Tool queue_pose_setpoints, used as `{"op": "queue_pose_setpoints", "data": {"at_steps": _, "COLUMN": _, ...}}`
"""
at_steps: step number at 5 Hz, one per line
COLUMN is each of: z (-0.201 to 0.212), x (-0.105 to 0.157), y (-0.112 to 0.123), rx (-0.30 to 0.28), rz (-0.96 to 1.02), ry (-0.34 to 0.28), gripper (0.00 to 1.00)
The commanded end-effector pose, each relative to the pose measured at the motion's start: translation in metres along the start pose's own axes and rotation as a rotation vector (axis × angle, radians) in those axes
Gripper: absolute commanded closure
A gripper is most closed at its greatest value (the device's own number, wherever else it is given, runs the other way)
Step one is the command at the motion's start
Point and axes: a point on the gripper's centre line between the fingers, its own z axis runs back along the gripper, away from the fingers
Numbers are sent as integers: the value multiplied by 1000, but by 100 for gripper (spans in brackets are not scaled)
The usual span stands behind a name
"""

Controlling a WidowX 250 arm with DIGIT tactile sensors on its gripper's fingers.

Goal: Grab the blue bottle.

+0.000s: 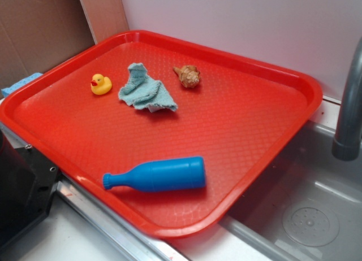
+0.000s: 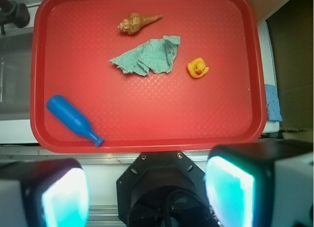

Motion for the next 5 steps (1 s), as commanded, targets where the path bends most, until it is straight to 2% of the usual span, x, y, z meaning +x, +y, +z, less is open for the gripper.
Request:
{"op": "queue_pose_setpoints", "data": {"at_steps": 1, "z": 0, "x": 0, "y": 0, "rx": 0, "rz": 0, "ry": 0, "gripper": 0}}
{"op": "queue_pose_setpoints", "data": {"at_steps": 2, "z": -16, "x": 4, "y": -10, "rx": -60, "rz": -46, "ry": -31, "gripper": 0}}
{"op": "queue_pose_setpoints", "data": {"at_steps": 3, "z": -38, "x": 8, "y": -28, "rx": -122, "rz": -196, "ry": -39, "gripper": 0}}
{"op": "queue_pose_setpoints", "data": {"at_steps": 4, "z": -65, "x": 15, "y": -55, "rx": -133, "rz": -351, "ry": -51, "gripper": 0}}
{"op": "queue_pose_setpoints", "data": {"at_steps": 5, "z": -91, "x": 18, "y": -78, "rx": -136, "rz": -437, "ry": -37, "gripper": 0}}
